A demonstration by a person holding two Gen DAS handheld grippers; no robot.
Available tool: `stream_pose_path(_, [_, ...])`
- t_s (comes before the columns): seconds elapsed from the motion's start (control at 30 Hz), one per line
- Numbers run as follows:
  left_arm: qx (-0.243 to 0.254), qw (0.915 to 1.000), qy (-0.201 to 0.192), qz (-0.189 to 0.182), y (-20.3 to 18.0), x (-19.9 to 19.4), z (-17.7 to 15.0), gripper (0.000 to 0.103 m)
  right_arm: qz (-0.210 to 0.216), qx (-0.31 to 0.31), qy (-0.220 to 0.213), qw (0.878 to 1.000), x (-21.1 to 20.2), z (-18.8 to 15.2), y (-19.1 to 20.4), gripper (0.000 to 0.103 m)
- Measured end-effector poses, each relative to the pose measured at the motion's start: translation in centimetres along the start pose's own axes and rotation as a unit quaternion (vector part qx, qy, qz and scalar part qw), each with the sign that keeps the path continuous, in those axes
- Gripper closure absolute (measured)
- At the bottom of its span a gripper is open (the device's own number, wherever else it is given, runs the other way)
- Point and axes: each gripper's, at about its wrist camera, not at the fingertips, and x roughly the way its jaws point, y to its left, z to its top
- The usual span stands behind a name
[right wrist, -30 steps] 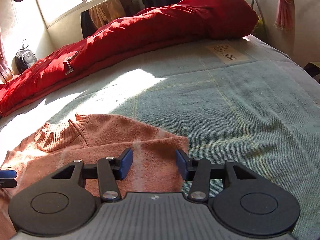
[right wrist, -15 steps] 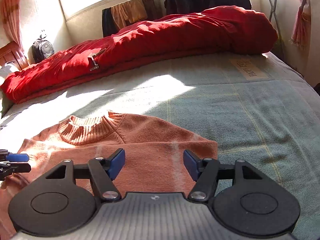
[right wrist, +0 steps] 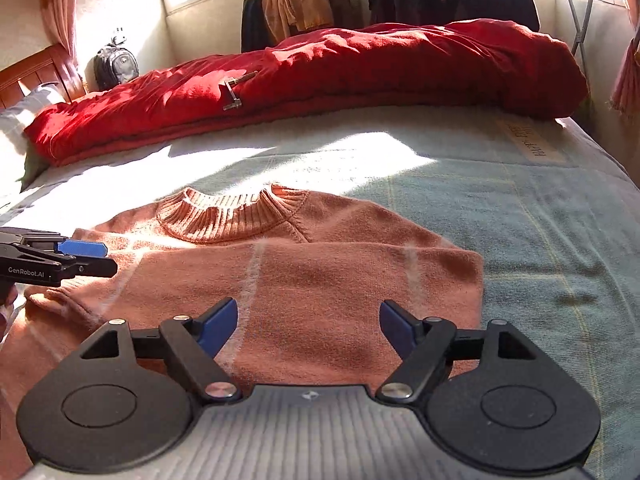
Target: Fold clothes
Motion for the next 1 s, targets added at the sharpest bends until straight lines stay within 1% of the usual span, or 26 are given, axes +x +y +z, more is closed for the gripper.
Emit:
stream_pose_path(0.07, [0.032,0.9992,0.022,0.011,1.2,0.4,0.4,0.053,0.003,0.001,-0.005,1.0,-0.5,-0.1,0.0,0.021])
stream_pose_path(0.1, [0.04,0.9986,0.033,0.012,1.8,0.7,0.5,0.053,0.004,0.002,-0.007,1.0,-0.8,-0.2,-0.1,0.021])
stream_pose_path(0.13, [0.048,0.9976,0.05,0.007,2.4,1.1,0.6,0.053,0.004,0.002,-0.009,1.0,-1.0,-0.3,-0.1,0.021])
stream_pose_path(0.23, [0.058,0.9953,0.073,-0.025,3.4,1.8,0.5,0.053,0.001,0.003,-0.007,1.0,-1.0,-0.5,-0.1,0.021])
stream_pose_path(0.33, [0.08,0.9934,0.079,-0.022,2.6,1.6,0.5,0.066,-0.002,0.003,-0.005,1.0,-1.0,-0.7,0.0,0.021])
stream_pose_path(0.37, [0.102,0.9916,0.077,-0.017,1.6,1.2,0.3,0.074,-0.004,0.001,-0.004,1.0,-1.0,-0.8,0.0,0.021])
stream_pose_path(0.4, [0.114,0.9904,0.076,-0.015,1.1,0.9,0.1,0.086,-0.005,-0.001,-0.004,1.0,-1.0,-0.8,0.1,0.021])
stream_pose_path(0.43, [0.124,0.9893,0.075,-0.015,0.5,0.8,-0.1,0.091,-0.006,-0.004,-0.004,1.0,-1.0,-0.9,0.2,0.021])
stream_pose_path(0.5, [0.141,0.9875,0.07,-0.002,-0.3,0.5,-0.3,0.097,-0.006,-0.006,-0.006,1.0,-1.0,-0.9,0.3,0.021])
stream_pose_path(0.57, [0.143,0.9881,0.056,0.003,-0.6,-0.1,-0.2,0.098,-0.005,-0.004,-0.011,1.0,-1.2,-0.8,0.3,0.021])
stream_pose_path(0.67, [0.114,0.9931,0.027,0.006,0.3,-0.9,0.8,0.098,-0.003,0.0,-0.02,1.0,-1.6,-0.6,0.2,0.021])
stream_pose_path(0.73, [0.108,0.9938,0.028,0.008,0.6,-0.5,0.9,0.098,-0.004,0.0,-0.023,1.0,-1.7,-0.5,0.2,0.021])
stream_pose_path(0.87, [0.099,0.9934,0.057,0.012,0.9,1.6,0.1,0.095,-0.006,0.001,-0.023,1.0,-1.7,-0.6,0.1,0.021])
stream_pose_path(0.93, [0.086,0.9951,0.048,0.014,0.9,0.9,0.2,0.091,-0.007,0.002,-0.02,1.0,-1.7,-0.7,0.0,0.021])
stream_pose_path(1.0, [0.076,0.9963,0.037,0.018,0.8,0.0,0.4,0.089,-0.008,0.0,-0.021,1.0,-1.8,-0.8,0.0,0.021])
